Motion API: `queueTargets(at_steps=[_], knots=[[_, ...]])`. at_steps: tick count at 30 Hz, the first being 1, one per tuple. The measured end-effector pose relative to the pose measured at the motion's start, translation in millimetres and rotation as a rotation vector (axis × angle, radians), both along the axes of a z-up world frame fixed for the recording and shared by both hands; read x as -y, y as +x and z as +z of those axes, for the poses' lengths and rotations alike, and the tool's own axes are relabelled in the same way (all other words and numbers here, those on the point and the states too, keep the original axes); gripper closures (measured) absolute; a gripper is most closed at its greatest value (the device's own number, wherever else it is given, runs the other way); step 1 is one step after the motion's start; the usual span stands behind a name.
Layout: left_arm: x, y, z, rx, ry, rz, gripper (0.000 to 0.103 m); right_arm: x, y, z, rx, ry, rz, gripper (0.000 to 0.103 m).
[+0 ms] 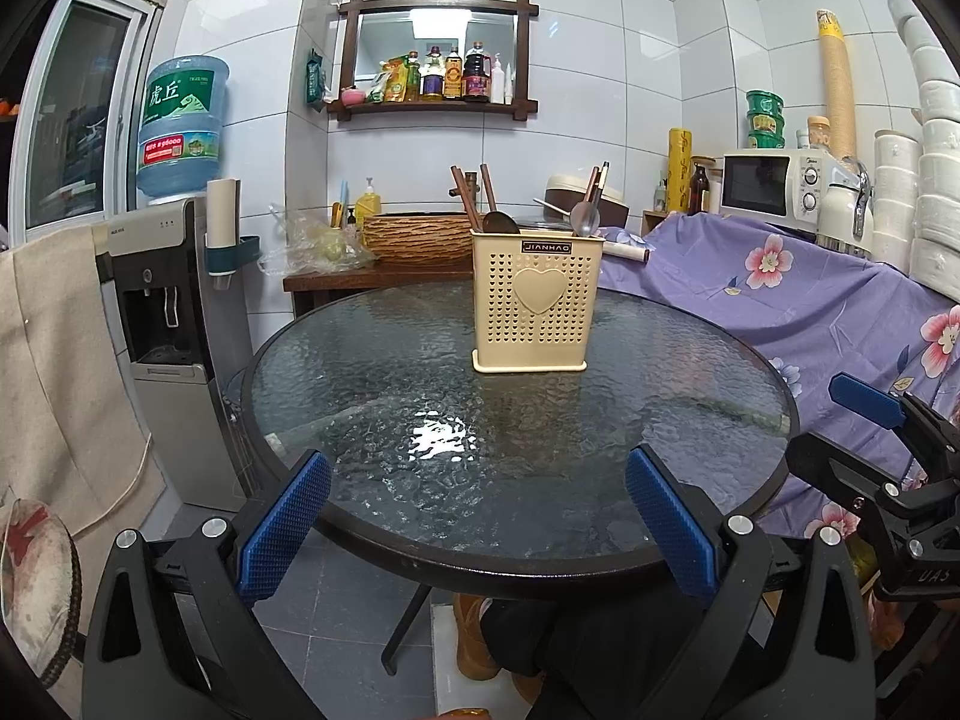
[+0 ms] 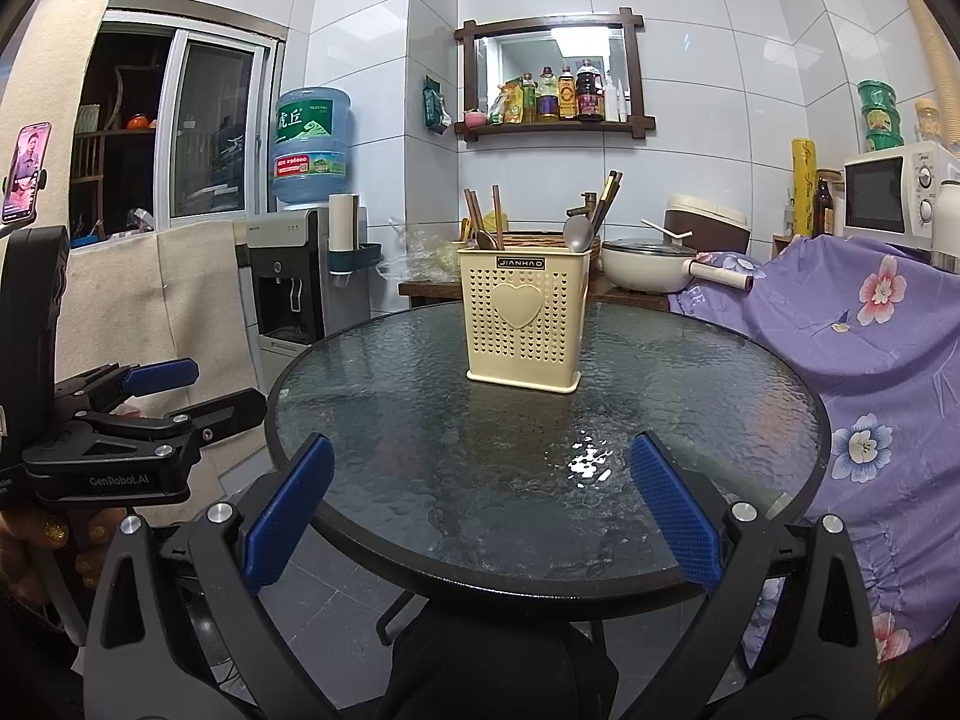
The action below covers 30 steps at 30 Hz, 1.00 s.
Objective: Organize utensils
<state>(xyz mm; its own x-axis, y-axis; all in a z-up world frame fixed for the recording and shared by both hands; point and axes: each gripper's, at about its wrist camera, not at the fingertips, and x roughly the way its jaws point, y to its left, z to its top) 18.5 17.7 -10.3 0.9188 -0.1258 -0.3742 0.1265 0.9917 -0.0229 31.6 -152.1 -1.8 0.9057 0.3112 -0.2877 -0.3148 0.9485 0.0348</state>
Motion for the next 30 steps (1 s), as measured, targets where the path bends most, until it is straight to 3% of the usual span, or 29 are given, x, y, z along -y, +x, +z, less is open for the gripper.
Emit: queueTargets(at_steps=[30], knots=[[-2.4, -0.2, 0.7, -0.002, -0.004, 0.017, 0.006, 3.3, 2.9, -1.4, -0.007, 0.005, 0.001, 0.006]])
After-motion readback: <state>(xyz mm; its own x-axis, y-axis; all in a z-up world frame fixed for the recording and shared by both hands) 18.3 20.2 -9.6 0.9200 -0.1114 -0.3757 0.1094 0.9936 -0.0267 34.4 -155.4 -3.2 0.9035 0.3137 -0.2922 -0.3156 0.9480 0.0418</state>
